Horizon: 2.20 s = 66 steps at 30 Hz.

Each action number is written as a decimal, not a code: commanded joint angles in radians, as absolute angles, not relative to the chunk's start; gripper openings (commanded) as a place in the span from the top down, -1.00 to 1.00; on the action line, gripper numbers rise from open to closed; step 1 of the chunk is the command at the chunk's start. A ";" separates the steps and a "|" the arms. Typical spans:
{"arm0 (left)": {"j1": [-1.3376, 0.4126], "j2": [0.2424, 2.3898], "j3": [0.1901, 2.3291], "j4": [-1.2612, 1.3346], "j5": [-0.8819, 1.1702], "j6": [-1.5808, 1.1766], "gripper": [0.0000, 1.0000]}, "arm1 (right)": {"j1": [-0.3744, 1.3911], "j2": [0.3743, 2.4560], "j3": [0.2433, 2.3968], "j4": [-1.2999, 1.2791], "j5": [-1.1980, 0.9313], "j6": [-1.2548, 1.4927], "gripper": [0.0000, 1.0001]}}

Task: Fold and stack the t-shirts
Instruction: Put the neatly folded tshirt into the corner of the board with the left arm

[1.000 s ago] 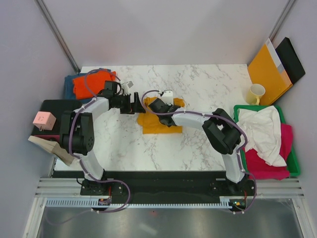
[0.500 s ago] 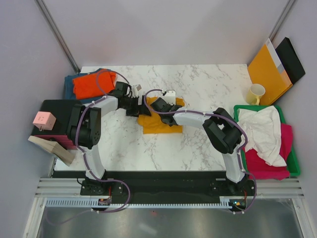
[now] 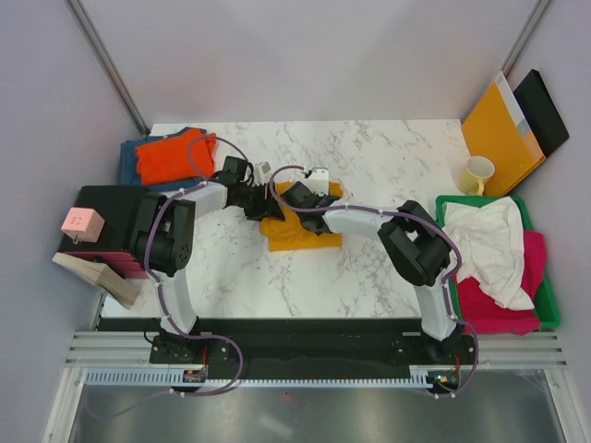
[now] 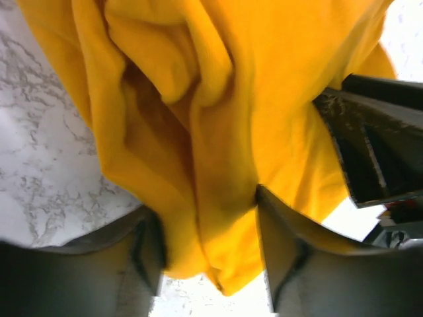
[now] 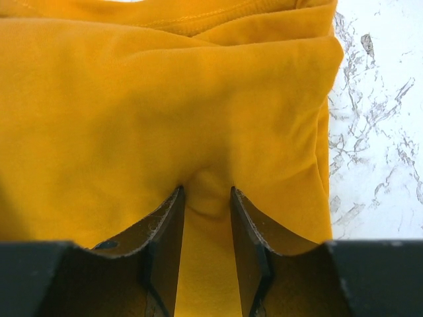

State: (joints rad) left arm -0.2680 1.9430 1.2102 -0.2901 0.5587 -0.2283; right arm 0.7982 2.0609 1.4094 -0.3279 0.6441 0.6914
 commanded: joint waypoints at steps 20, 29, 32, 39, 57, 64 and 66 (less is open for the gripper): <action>-0.293 1.895 1.259 -0.434 0.509 -0.111 0.96 | 0.811 1.948 1.442 -0.308 0.660 0.678 0.09; -0.296 1.776 1.344 -0.500 0.454 -0.002 0.96 | 0.810 1.804 1.531 -0.348 0.678 0.620 0.03; -0.296 1.772 1.393 -0.518 0.443 0.046 0.96 | 0.810 1.753 1.493 -0.348 0.692 0.614 0.03; -0.285 1.809 1.545 -0.561 0.397 0.022 0.96 | 0.811 1.651 1.358 -0.359 0.706 0.609 0.04; -0.249 2.012 1.890 -0.692 0.302 0.147 0.96 | 0.808 1.537 1.221 -0.361 0.713 0.620 0.04; -0.138 2.221 2.369 -0.916 0.281 0.257 0.96 | 0.810 1.516 1.154 -0.327 0.710 0.643 0.05; -0.112 2.279 2.484 -0.966 0.262 0.288 0.96 | 0.810 1.514 1.137 -0.308 0.709 0.649 0.05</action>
State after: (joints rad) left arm -0.1871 2.2112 2.2444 -0.8429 0.3061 0.1692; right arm 0.8078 1.5501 1.1648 -0.3565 0.6968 0.6247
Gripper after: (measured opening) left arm 0.047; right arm 0.477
